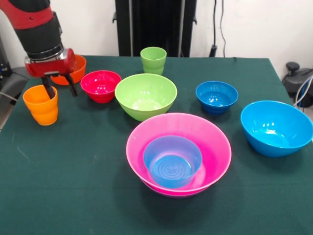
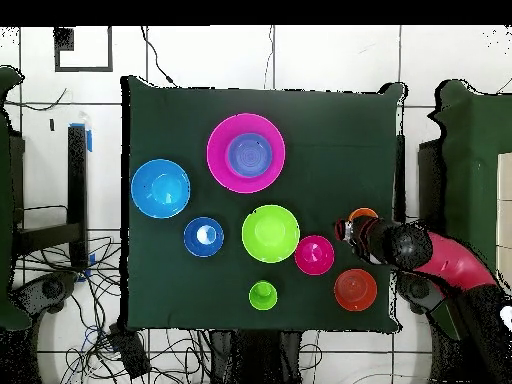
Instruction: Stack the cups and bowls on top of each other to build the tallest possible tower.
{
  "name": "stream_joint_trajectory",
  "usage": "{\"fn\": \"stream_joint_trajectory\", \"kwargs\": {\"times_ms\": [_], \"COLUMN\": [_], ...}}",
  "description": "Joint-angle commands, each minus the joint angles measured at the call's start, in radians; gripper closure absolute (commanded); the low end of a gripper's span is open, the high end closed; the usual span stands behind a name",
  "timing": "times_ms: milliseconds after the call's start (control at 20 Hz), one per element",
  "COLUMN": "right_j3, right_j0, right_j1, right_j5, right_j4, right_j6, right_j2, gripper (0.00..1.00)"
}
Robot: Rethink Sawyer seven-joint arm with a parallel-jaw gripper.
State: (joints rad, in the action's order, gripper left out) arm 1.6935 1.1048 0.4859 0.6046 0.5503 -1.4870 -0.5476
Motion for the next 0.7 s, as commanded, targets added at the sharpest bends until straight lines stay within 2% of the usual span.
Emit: {"fn": "stream_joint_trajectory", "kwargs": {"times_ms": [50,700], "right_j3": [-0.049,-0.078], "right_j0": [-0.028,-0.014], "right_j1": [-0.073,-0.085], "right_j5": [-0.084,-0.049], "right_j4": [0.075,0.071], "right_j6": [0.035,0.097], "right_j2": [0.004,-0.013], "gripper": [0.0,0.0]}}
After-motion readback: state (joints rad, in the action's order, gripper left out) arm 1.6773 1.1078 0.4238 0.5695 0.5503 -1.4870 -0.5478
